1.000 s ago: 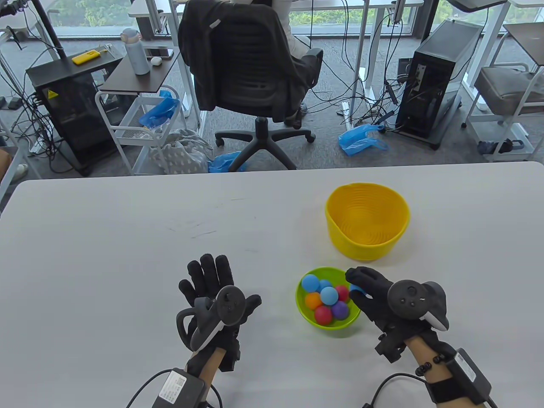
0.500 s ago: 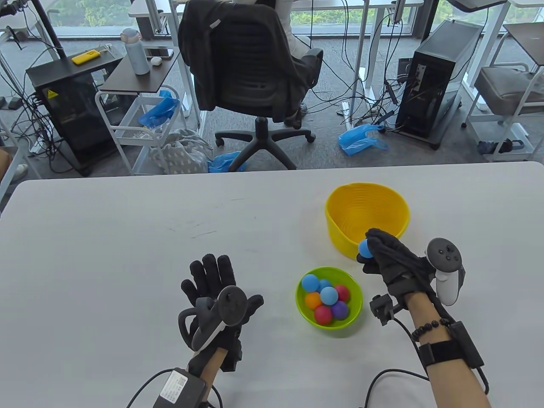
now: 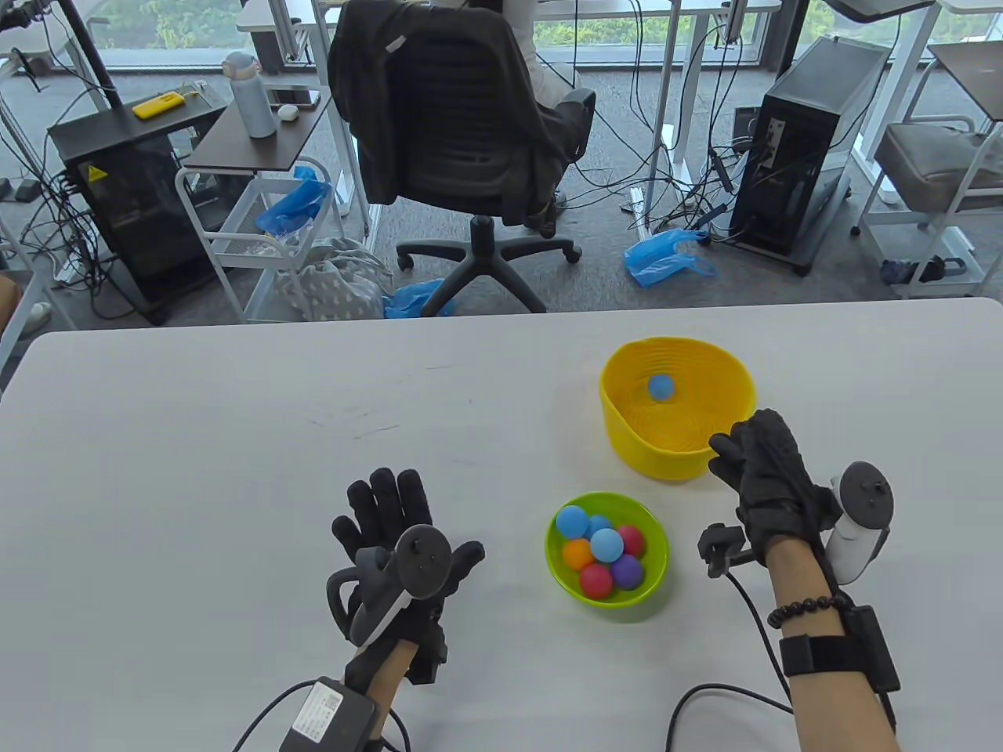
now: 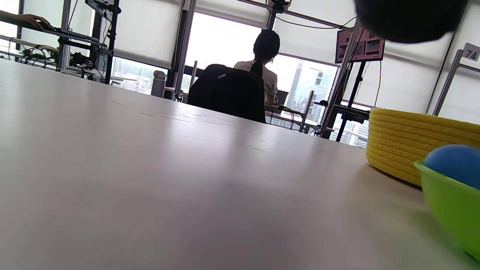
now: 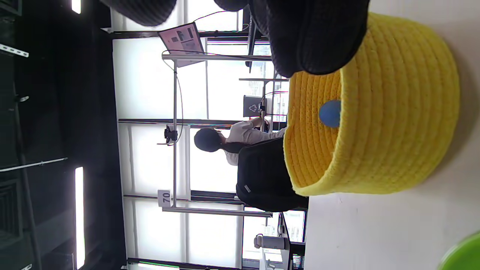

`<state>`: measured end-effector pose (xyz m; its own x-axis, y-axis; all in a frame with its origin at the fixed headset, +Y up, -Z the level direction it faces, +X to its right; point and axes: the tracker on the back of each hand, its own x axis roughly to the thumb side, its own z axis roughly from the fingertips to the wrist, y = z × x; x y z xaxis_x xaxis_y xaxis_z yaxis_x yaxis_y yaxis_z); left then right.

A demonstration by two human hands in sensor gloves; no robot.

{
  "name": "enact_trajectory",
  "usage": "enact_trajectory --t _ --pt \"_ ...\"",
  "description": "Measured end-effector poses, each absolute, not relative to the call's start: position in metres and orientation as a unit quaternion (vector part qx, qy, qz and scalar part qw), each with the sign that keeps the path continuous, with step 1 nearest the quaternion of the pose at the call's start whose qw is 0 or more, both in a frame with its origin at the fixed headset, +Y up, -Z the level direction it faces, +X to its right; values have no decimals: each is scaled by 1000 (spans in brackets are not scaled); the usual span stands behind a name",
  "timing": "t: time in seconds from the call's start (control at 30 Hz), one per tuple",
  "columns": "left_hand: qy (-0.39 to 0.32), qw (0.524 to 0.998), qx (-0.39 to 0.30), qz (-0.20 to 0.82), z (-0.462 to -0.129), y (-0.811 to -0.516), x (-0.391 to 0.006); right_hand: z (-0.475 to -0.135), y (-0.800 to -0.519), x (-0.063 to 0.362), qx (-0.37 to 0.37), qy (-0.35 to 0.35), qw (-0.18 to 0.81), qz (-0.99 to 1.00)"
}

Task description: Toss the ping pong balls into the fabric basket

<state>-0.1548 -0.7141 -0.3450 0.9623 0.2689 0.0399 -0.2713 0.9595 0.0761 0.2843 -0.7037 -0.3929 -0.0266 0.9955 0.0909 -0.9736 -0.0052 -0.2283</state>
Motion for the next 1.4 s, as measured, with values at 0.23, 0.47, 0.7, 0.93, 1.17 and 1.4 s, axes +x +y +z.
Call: enact_trajectory --t 0.23,0.47,0.7,0.93,1.17,1.4 --pt "-13 990 45 136 -343 -715 -153 -373 -686 254 41 -193 561 804" --pt "-19 990 45 135 -342 -715 -151 -360 -681 215 148 -191 387 890" --pt "-21 990 43 134 -341 -716 -148 -358 -696 172 227 -93 225 943" --pt "-19 990 42 135 -341 -715 -149 -358 -713 149 252 -24 155 955" --pt "-20 990 42 134 -341 -715 -148 -360 -723 138 248 -9 117 962" --pt "-19 990 42 135 -341 -715 -148 -362 -727 136 240 -5 107 965"
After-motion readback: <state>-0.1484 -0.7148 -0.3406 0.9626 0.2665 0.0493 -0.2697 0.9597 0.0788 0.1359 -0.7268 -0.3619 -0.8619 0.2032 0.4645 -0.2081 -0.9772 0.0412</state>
